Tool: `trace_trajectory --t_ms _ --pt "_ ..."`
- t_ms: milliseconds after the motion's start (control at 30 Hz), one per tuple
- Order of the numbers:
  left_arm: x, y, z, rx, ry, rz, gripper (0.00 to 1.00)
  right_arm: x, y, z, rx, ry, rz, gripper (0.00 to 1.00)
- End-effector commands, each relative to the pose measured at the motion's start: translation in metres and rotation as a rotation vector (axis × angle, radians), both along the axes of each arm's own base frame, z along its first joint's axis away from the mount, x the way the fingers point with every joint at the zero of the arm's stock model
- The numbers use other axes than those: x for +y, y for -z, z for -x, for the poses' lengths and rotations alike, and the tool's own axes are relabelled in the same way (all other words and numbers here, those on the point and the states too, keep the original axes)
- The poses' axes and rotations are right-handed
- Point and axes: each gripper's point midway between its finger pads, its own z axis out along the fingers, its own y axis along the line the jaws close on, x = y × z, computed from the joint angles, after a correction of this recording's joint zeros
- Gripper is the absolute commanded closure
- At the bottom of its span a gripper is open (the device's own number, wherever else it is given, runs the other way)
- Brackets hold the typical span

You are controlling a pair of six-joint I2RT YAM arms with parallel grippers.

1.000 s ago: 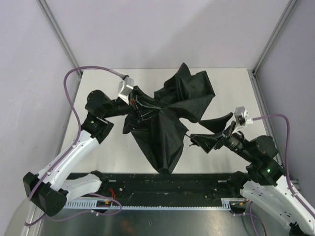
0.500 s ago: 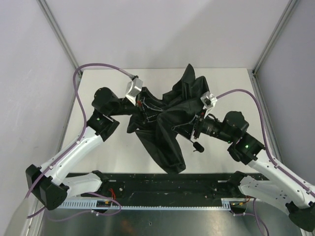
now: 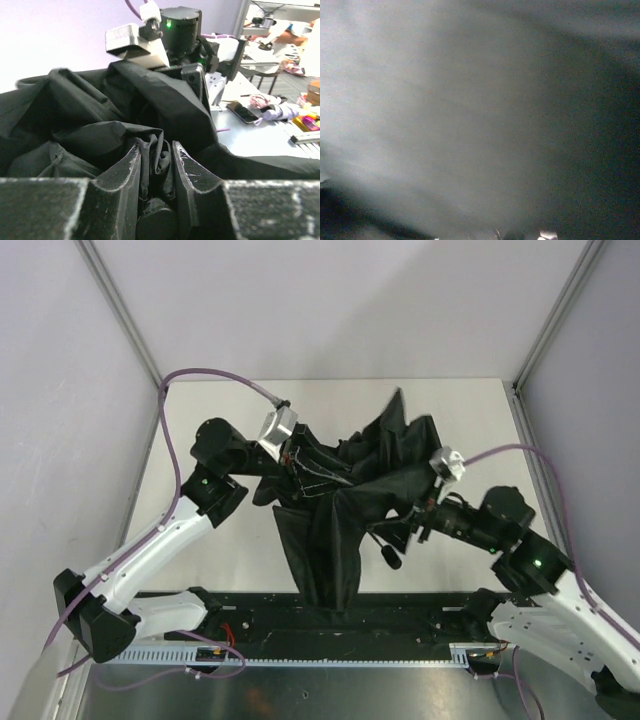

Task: Put away the umbrella

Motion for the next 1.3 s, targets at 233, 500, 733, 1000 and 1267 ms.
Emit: trace_trajectory --t_ms 233,500,733,1000,1267 --pt "0.016 -0.004 -0.011 0.038 0.04 -0.024 1.0 -0.045 -0.034 0.043 0.102 0.031 -0.024 0.16" --pt "0.01 0.016 -0.039 0.169 0.01 -0.071 1.0 -0.019 -0.059 0.032 0.043 -0.045 -0.074 0.36" --pt "0.015 0.02 -0.022 0.164 0.087 -0.102 1.0 0.008 -0.055 -0.008 0.061 -0.004 0.028 0.11" --pt "0.01 0.018 0.003 0.138 0.19 -0.119 1.0 0.016 -0.046 -0.025 0.021 0.009 0.093 0.01" --pt "-0.008 0.006 0.014 0.114 0.24 -0.103 1.0 0.04 -0.028 -0.019 0.031 -0.069 0.135 0.01"
